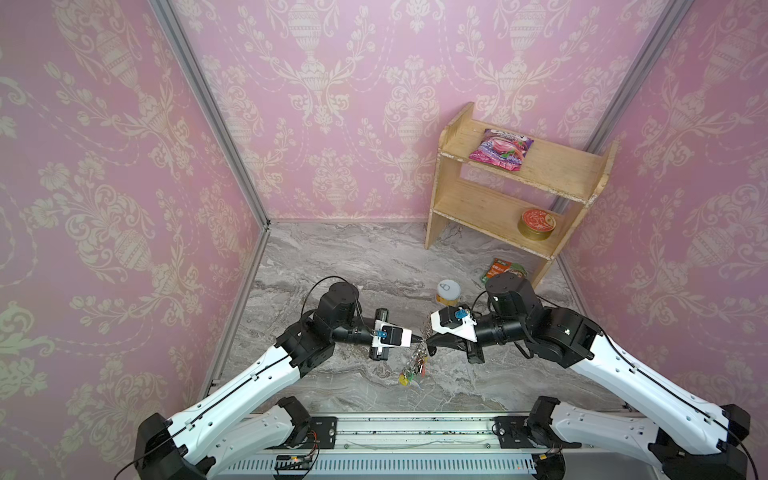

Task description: Put the keys on the keyring

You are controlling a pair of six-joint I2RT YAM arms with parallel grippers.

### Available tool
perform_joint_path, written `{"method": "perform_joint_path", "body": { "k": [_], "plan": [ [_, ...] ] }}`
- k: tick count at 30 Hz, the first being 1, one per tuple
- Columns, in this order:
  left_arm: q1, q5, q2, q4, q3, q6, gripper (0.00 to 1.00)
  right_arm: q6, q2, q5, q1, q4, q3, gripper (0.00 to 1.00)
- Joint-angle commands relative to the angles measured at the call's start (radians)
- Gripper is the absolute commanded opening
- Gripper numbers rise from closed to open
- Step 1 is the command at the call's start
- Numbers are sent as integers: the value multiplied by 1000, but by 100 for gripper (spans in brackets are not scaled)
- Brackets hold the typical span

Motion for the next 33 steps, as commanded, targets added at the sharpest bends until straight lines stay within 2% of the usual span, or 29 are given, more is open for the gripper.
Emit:
{"method": "perform_joint_path", "body": {
  "k": [1,17,33],
  "plan": [
    [-5,43,-7,20,55,-5,0,0,10,-16,12,-18,24,0],
    [-7,53,38,-85,121,-20,0,-4,13,-19,25,-27,30,0],
    [-5,60,70,-120,162,-70,0,-13,5,-24,28,-49,26,0]
  ]
}}
